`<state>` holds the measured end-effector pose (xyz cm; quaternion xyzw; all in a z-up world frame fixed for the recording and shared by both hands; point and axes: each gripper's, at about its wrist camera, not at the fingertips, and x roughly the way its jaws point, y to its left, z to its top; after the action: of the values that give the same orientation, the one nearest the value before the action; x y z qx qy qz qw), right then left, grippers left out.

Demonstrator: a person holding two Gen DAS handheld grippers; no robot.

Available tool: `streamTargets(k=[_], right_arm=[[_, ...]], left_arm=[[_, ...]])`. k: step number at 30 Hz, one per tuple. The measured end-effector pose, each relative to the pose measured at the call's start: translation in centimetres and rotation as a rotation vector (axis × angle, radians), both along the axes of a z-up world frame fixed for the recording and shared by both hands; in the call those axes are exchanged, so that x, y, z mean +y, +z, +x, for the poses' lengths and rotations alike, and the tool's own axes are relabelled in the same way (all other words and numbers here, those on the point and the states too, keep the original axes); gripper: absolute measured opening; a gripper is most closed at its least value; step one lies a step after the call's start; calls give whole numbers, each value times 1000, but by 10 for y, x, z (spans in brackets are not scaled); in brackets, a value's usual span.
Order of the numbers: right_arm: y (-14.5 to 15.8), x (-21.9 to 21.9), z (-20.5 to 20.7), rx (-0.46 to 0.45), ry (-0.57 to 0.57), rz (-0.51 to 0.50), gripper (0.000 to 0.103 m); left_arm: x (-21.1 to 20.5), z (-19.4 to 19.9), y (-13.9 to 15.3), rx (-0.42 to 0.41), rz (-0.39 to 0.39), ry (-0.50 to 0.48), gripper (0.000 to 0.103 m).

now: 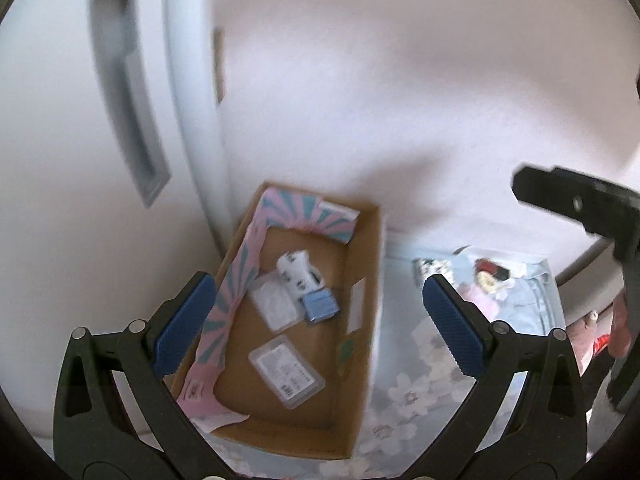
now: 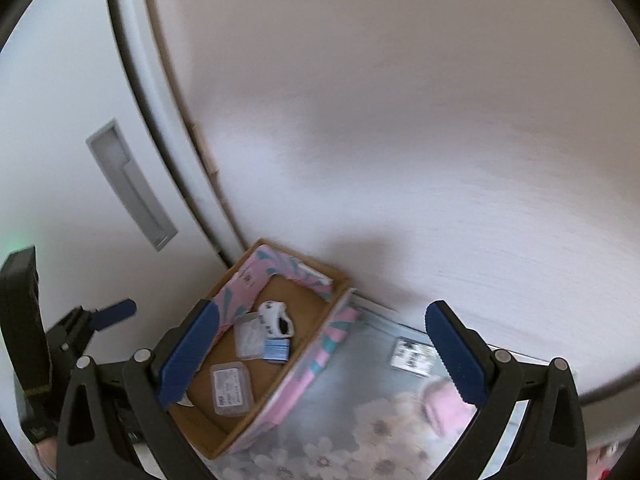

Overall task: Organize objects
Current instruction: 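Withdraw both tools from the cardboard box back over the bed, then grasp the small white printed box with the left tool while the right tool grasps the cream hair tie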

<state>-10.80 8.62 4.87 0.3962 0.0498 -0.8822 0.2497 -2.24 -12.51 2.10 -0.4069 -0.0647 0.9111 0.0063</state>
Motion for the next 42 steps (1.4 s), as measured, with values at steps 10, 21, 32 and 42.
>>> streamTargets(k=[10, 21, 32, 42], right_arm=[[26, 79, 40, 106, -273, 16, 103], [18, 157, 90, 209, -457, -25, 103], [2, 185, 98, 206, -446, -40, 103], [-43, 209, 69, 119, -394, -41, 103]], left_arm=[[57, 2, 44, 126, -60, -114, 103], [83, 10, 45, 162, -29, -198, 103], [125, -1, 30, 103, -31, -258, 103], [168, -32, -20, -19, 1, -236, 103]])
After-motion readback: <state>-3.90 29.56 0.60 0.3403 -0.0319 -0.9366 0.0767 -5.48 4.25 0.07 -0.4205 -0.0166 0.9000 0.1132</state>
